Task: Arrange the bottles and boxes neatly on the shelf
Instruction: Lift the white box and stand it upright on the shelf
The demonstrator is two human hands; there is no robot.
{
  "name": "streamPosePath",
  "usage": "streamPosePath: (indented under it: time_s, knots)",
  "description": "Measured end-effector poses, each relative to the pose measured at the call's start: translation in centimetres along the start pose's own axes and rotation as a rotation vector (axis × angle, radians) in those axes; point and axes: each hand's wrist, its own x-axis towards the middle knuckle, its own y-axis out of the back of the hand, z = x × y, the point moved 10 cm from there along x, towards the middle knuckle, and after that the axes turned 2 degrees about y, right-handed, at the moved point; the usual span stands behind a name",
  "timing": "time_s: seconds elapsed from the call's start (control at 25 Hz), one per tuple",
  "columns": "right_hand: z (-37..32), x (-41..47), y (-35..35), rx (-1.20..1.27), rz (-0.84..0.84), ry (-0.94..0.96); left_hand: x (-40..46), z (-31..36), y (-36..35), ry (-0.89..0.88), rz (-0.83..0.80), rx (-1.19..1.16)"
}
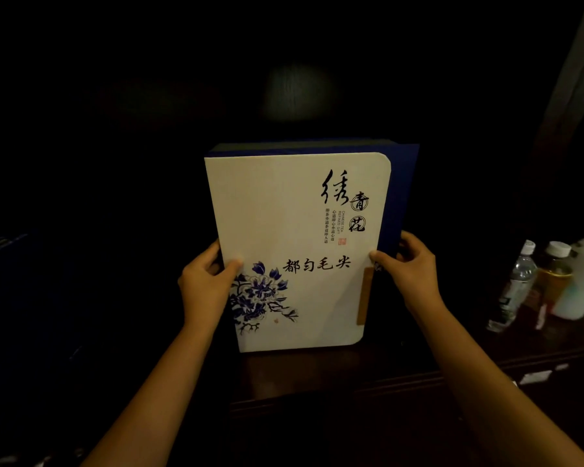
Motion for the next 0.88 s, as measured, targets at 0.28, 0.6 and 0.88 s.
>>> streamPosePath:
  time_s: [0.28,0.6,0.88]
  knots:
    - [0.0,-0.4,0.9,0.037,-0.032,-0.005,-1.8,0.6,0.4,0.021,0.024,-0.001]
    - [0.5,-0.3,1.0,0.059,-0.082,-0.016,-2.1,-0.2,0.6,0.098,-0.019,-0.098]
    - [1.5,-0.5,1.1,0.043,-0.138,-0.039,-3.1,-0.8,0.7,0.12,0.001,-0.076]
